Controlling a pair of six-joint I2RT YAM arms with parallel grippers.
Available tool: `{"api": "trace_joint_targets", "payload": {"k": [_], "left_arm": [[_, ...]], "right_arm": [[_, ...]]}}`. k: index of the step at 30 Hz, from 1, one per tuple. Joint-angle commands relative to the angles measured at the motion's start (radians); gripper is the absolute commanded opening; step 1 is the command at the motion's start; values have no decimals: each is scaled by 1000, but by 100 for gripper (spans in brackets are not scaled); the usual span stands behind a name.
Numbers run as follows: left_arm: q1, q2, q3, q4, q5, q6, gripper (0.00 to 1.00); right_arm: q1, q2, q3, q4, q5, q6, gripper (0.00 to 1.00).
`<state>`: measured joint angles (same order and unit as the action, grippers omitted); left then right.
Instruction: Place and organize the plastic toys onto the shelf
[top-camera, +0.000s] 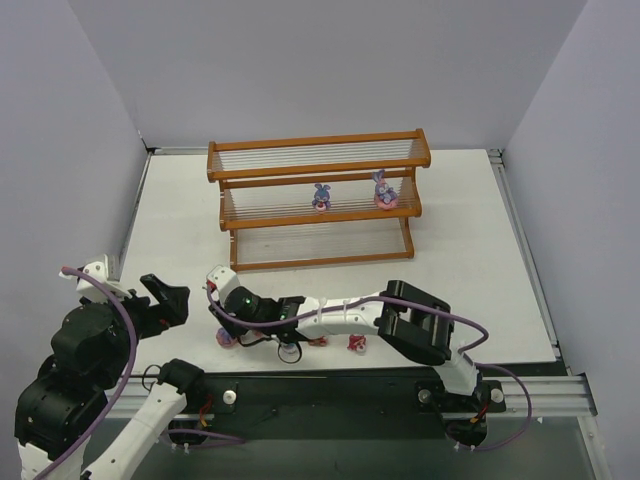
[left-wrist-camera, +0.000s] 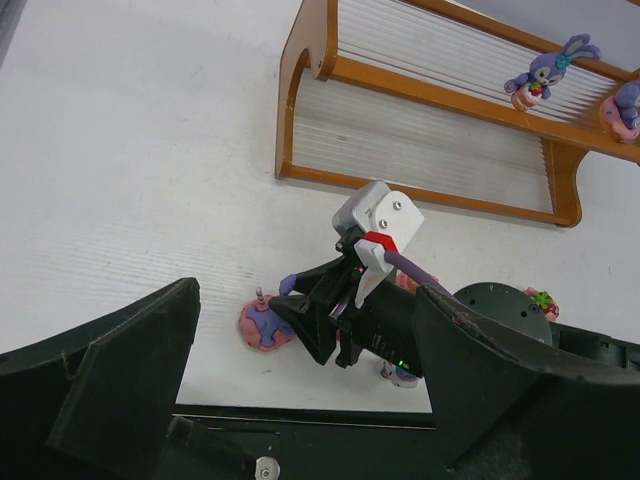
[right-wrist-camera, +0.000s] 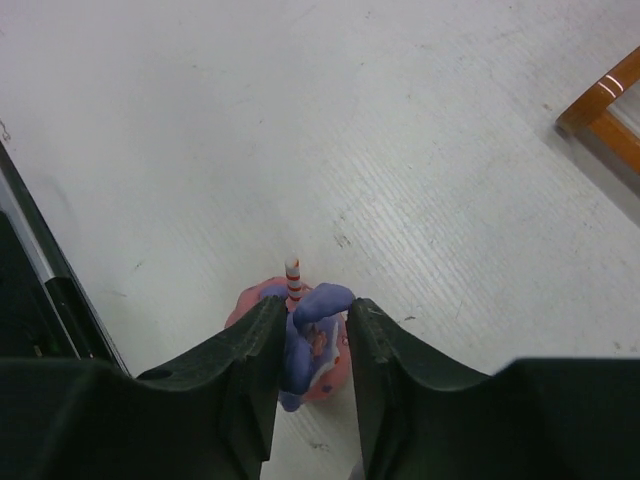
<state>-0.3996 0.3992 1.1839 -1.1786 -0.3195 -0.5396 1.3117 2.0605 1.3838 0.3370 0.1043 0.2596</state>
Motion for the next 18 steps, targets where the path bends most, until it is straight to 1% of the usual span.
{"api": "trace_joint_targets", "payload": {"k": [1, 3, 4, 5, 9, 13, 17, 18], "left_arm": [[-1, -11, -7, 2, -4, 0, 97], [-1, -13, -12, 4, -4, 0, 97], [-1, -11, -13, 2, -4, 0, 97], [-1, -13, -17, 4, -3, 0, 97], [-1, -14, -26, 5, 2, 0, 97], [-1, -10, -36, 5, 5, 0, 97], [-2, -8, -47, 5, 7, 1, 97], [-1, -10, -49, 5, 7, 1, 97]], "right_arm": [[23, -10, 35, -1, 109, 59, 23], [30, -7, 47, -3, 115, 66, 13], [31, -2, 52, -4, 120, 75, 5], [31, -2, 55, -4, 121, 79, 1], [31, -13, 55, 20, 149, 98, 0], [21, -71, 52, 39, 173, 101, 0], [8, -148, 67, -10, 221, 112, 0], [6, -163, 69, -47, 257, 124, 0]]}}
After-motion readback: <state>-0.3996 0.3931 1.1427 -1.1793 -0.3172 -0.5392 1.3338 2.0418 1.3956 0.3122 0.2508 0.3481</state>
